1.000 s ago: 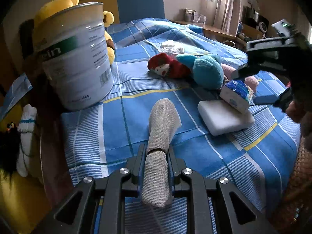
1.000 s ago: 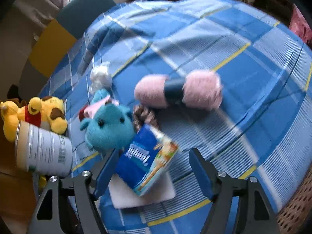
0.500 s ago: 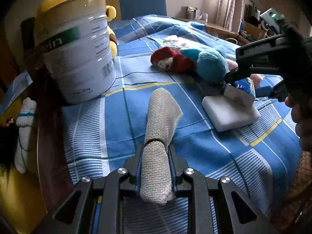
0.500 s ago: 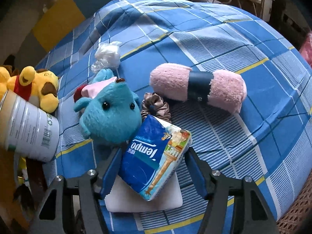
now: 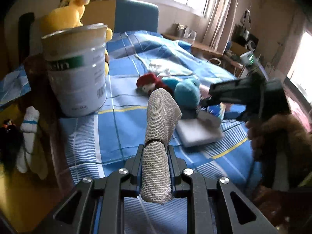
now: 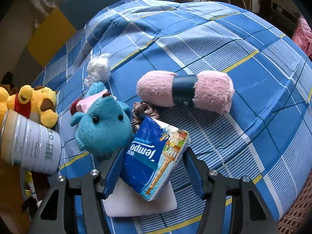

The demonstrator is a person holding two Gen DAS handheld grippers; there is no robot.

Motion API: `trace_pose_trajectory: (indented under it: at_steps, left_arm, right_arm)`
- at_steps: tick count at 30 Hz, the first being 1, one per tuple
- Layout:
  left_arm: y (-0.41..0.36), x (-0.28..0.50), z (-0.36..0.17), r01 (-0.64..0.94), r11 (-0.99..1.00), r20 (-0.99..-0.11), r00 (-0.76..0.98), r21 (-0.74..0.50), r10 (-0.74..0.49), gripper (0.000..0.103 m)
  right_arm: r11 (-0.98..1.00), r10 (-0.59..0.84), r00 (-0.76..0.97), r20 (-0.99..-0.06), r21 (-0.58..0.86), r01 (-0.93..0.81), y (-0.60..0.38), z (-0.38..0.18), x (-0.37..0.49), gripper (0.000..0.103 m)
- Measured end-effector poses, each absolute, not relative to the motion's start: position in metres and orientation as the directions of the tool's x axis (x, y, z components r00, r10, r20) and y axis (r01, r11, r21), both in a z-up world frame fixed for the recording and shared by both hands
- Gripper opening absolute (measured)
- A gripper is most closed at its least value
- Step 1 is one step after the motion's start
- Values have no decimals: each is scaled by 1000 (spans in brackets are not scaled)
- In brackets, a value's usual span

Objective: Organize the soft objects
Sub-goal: 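Carry the gauze roll with the left gripper while the right grasps the Tempo pack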

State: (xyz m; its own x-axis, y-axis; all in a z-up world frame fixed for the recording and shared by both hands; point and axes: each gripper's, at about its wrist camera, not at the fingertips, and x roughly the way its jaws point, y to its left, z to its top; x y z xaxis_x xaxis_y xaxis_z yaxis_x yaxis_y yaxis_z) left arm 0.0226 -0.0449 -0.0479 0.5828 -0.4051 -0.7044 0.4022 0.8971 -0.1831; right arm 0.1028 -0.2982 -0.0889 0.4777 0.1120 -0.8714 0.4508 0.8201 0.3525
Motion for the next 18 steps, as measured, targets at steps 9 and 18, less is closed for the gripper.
trace_pose_trajectory:
  at_steps: [9,18]
  left_arm:
    - [7,27,-18,271,931,-676,641,-245,-364,21]
    - [105,44,-6,-8,956,-667,718,-294,-200,21]
  right_arm:
    - [823,90,479,-873,336,458,-298,-87,102,63]
    - [826,83,485,-871,333,456,-297,-84,100,62]
